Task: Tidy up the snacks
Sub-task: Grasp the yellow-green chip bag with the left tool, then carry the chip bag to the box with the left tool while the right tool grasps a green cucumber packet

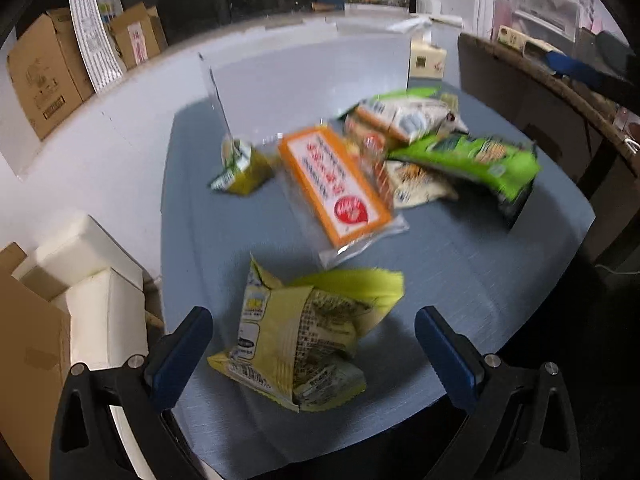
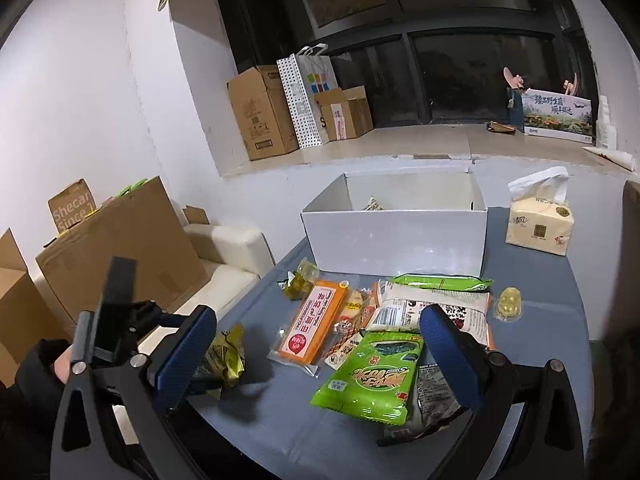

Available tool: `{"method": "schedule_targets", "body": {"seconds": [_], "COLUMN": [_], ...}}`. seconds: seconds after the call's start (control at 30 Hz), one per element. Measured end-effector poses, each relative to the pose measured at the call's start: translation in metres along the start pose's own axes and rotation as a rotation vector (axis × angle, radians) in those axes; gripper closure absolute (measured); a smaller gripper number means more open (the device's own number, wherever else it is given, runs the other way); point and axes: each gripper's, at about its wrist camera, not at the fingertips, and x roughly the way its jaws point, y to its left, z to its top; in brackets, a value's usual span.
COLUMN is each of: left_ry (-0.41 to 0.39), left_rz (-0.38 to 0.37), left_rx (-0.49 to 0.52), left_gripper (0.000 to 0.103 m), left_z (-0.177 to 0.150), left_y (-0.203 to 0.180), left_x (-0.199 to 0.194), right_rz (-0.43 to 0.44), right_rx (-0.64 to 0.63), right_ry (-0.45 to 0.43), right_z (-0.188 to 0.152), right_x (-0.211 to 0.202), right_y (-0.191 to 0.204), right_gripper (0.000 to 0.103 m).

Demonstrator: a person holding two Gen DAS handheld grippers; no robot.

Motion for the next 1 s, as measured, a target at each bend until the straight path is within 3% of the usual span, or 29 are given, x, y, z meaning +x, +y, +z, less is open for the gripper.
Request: {"method": "schedule_targets", "body": {"seconds": [0.1,0.13,0.17,0.27,0.57,0.77,1.0], "left_ry": [0.019,0.018,0.016,-0.008,-0.185,-0.269,-0.312], "left_rz": [-0.019,-0.025,-0.009,-0.01,0.022,0.048,0.047], "left_rx": [-0.033,-0.027,-0.026,-0.062,-0.109,-0.15,-0.221], "left_gripper": [0.005,0.025,0.034,0.043,0.045,0.045,0.045], "left_z": [-0.003,-0.003,-0.005,-0.002,0.002,-0.006,-0.021], "left_y": [0.007,0.007,0.006,0.012,0.031,0.048,0.073], "left_x": [0.012,0.015,0.017,0.012,-0.047,-0.084,-0.098], "right_rz": [-0.005,-0.007,-0.009,-0.01,-0.018,-0.043,-0.083], "right_rx": [-0.003,-0.007,-0.01,-0.015,-0.135,-0.32,-0.431], "right_ry": [0.025,0.033,0.043,0.07,0.155,0.284,0.447], "right_z": [-0.004,-0.005,-0.007,-0.01,0.013,0.041,0.038], "right_x": [0.006,0.007,0.01,0.017,0.056,0.143,0.243], "right_y": [0.001,0.002,0.003,0.003,0.021,0.062,0.088], "right_gripper": [0.0,0.0,0.0,0.0,0.0,0.0,0.0]}}
